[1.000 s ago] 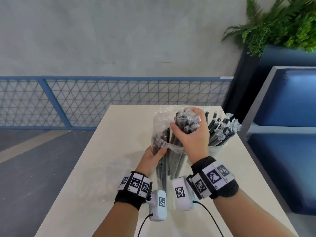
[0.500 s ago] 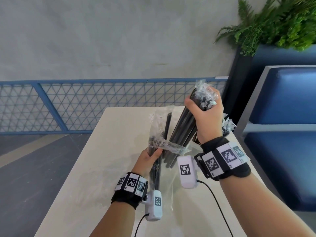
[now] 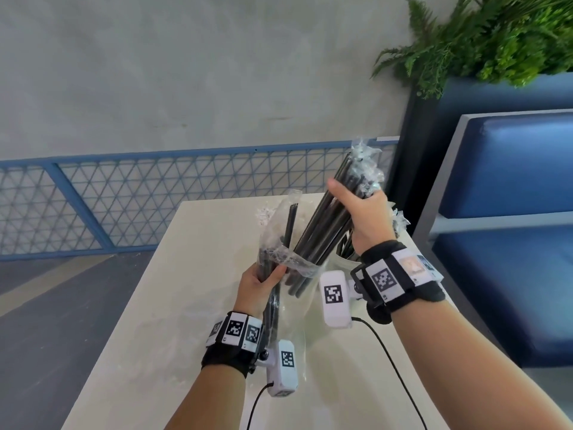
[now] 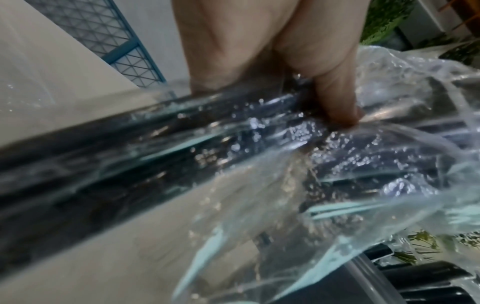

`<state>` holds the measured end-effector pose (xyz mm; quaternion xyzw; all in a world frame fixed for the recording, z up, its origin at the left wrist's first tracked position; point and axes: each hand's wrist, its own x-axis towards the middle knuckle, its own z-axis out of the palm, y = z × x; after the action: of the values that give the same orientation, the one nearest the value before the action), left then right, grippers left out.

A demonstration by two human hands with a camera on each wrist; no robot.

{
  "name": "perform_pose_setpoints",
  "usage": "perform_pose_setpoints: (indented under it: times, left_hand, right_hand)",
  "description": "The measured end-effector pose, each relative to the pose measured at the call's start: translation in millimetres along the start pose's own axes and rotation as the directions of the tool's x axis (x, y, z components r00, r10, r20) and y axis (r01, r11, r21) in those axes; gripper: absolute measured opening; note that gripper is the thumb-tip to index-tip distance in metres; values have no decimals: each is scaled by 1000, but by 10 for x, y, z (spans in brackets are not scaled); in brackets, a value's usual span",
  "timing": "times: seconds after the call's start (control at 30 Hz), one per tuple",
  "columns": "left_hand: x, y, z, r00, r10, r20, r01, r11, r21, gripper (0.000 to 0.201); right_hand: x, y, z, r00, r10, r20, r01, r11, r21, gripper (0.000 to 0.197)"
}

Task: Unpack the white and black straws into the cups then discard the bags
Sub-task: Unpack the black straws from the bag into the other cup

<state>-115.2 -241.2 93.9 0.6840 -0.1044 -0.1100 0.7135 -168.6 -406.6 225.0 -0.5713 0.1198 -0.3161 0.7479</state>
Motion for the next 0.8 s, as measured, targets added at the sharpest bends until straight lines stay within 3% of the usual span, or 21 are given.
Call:
perform_pose_setpoints:
  times: [0.1, 0.17, 0.33, 0.53, 0.6, 0.7, 0.8]
  left_hand:
    - [-8, 26, 29, 1000, 10, -6, -10, 1000, -9, 15]
    - [-6, 57, 45, 1000, 14, 7, -14, 1000, 4, 8]
    - [5, 35, 21, 999, -15, -35, 16, 1000, 21, 13]
    - [0, -7, -3, 998, -29, -52, 32, 999, 41, 12]
    - [30, -23, -36, 998, -46, -52, 48, 998, 43, 11]
    - [57, -66, -112, 995, -72, -63, 75, 996, 49, 30]
    - [43, -76, -149, 994, -83, -69, 85, 996, 16, 42]
  right_hand:
    - [-69, 19, -4, 1000, 30, -2, -30, 1000, 9, 18]
    - [-55, -26, -13, 997, 31, -73, -27, 998, 65, 15]
    - [36, -196, -89, 974, 63, -217, -12, 974, 226, 20]
    - [80, -289, -203, 957, 66, -284, 24, 953, 302, 27]
    - [96, -346, -263, 936, 47, -350, 69, 947, 313, 28]
    - [157, -475, -393, 895, 11, -446, 144, 939, 312, 25]
    - [244, -507, -473, 832, -118, -542, 260, 946, 193, 51]
